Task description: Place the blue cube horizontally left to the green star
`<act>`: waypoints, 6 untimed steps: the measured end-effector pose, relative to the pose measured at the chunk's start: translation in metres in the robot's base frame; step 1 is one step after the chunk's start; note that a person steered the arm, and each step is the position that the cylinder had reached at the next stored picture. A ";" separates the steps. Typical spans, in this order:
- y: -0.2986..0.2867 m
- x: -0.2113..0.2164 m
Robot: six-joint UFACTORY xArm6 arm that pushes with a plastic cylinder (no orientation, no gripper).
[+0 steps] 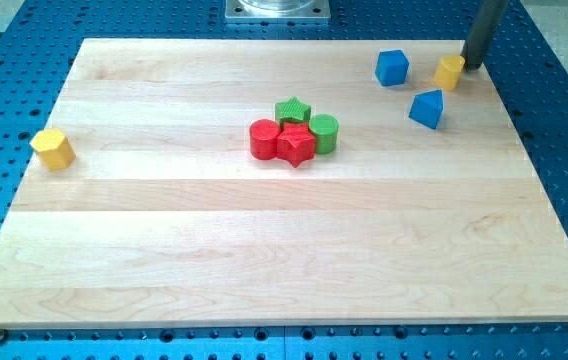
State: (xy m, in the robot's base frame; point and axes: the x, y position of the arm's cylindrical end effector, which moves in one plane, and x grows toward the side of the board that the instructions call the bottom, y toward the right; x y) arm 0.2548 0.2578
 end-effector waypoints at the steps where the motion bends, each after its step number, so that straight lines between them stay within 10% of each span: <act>1: -0.119 0.003; 3: -0.356 0.017; 6: -0.242 -0.004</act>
State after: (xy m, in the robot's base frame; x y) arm 0.2506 0.0163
